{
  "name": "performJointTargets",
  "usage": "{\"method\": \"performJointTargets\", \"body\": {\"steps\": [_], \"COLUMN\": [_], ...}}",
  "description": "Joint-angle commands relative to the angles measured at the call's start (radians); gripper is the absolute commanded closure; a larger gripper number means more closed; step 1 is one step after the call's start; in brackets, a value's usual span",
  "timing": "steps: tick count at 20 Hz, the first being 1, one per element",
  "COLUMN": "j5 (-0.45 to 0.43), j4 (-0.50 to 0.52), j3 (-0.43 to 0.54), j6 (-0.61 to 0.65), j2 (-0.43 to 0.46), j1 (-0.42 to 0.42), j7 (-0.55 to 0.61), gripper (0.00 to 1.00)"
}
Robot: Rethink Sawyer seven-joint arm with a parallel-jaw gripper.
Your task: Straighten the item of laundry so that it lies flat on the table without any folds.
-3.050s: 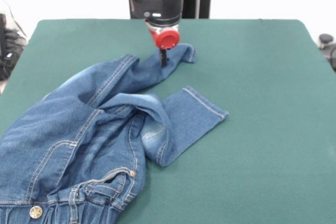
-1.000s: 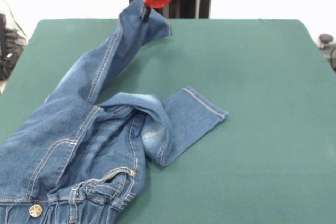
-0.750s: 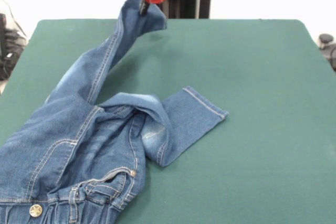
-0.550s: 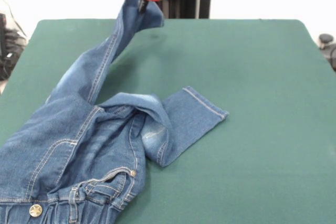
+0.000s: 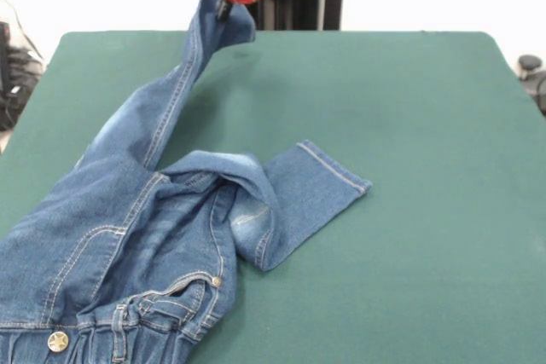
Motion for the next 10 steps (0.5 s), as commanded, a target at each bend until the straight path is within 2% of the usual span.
{"method": "performJointTargets", "body": {"steps": [1,4,10], "j5": [-0.08,-0.125,-0.132], "j4": [-0.066,-0.091,-0.137], "j3": [-0.01,-0.042,-0.115], "j6": [0.049,0.052,0.067], "j2": [0.105,0.12,0.154], "j1": [0.077,0.109,0.154], "j7": [0.216,0.235,0.314], "gripper": [1.0,1.0,1.0]}}
